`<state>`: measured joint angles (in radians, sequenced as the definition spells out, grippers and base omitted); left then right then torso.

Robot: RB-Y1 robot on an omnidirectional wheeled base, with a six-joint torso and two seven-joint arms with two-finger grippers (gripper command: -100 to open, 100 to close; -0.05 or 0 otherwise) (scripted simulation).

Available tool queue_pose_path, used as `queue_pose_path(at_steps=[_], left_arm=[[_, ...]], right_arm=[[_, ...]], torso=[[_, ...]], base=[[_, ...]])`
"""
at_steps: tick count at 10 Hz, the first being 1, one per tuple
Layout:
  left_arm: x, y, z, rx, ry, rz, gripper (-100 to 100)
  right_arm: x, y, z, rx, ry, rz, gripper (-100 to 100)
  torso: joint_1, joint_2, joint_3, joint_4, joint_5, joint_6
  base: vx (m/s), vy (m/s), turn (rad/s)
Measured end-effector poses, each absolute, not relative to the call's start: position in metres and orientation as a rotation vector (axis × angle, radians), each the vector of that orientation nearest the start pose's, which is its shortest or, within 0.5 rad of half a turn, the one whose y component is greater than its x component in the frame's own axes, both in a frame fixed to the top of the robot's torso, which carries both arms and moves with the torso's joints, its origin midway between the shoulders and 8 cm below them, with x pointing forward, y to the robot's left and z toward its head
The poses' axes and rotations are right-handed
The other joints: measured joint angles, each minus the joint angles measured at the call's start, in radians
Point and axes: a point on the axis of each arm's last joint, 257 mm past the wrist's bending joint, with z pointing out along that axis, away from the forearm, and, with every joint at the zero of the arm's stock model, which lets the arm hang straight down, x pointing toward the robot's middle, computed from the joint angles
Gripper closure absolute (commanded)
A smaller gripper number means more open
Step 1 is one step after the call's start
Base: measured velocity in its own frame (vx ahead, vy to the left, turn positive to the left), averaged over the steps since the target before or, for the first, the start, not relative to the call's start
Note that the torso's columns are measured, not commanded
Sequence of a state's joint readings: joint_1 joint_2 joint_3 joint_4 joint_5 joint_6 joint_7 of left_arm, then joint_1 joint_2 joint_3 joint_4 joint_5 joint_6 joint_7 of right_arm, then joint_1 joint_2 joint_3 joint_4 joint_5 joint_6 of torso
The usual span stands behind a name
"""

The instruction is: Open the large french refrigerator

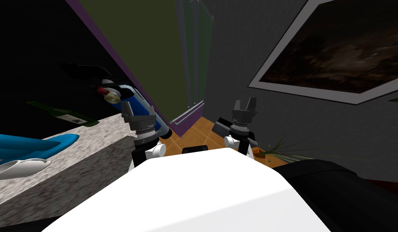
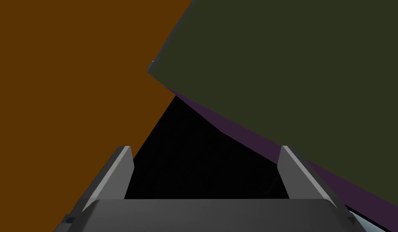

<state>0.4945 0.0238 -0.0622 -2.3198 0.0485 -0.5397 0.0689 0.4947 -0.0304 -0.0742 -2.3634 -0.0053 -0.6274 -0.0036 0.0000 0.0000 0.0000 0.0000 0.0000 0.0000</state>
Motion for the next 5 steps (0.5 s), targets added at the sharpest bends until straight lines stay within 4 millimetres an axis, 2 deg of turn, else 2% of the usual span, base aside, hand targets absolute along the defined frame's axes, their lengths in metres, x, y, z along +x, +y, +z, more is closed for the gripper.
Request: queue_pose_path(at_steps=[2, 5], left_arm=[[0.3309, 0.2595, 0.05, -0.637, 0.526, -1.482, 0], [0.3308, 0.2595, 0.0501, -0.637, 0.526, -1.482, 0]], right_arm=[[0.2977, -0.2858, 0.0846, 0.449, 0.486, 1.286, 0], [0.2976, -0.2857, 0.0847, 0.449, 0.486, 1.286, 0]], torso=[[0.0, 0.104, -0.209, 0.105, 0.0, 0.0], [0.0, 0.322, -0.644, 0.322, 0.0, 0.0]], base=[[0.0, 0.0, 0.0], [0.0, 0.0, 0.0]])
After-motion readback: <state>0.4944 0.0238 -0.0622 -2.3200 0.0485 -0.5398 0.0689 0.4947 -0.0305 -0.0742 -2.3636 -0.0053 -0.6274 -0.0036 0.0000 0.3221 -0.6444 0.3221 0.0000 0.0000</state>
